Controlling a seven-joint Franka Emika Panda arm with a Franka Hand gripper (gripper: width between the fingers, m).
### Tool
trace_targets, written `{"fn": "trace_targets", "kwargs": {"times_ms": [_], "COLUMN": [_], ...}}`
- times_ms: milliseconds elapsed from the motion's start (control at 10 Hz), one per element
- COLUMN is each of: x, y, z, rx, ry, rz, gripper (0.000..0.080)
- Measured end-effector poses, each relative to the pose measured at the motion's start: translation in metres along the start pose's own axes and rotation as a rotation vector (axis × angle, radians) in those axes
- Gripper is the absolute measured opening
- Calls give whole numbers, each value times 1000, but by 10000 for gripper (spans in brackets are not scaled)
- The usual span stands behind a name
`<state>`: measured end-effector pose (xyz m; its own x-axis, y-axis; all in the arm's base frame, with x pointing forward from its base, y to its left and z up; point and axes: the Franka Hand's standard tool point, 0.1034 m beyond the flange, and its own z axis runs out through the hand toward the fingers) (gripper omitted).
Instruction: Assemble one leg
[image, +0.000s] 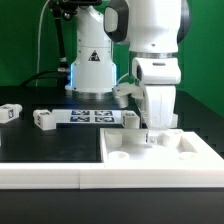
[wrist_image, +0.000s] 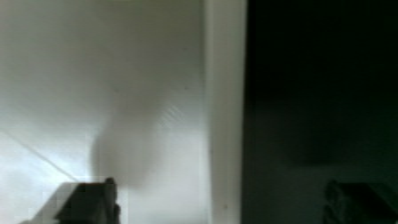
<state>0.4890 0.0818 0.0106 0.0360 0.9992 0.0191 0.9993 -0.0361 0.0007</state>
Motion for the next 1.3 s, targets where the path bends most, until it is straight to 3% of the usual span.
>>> {"fn": "trace_targets", "kwargs": {"times_ms": [100, 500, 700, 1000, 1300], "x": [0, 1, 5, 16, 15], "y": [0, 0, -5, -25, -27], "z": [0, -2, -23, -52, -50], "rx": [0, -2, -29, -55, -49], "ry": [0, 0, -4, -7, -7], "rz": [0, 8, 57, 148, 173], "gripper": [624, 648, 648, 648, 648]}}
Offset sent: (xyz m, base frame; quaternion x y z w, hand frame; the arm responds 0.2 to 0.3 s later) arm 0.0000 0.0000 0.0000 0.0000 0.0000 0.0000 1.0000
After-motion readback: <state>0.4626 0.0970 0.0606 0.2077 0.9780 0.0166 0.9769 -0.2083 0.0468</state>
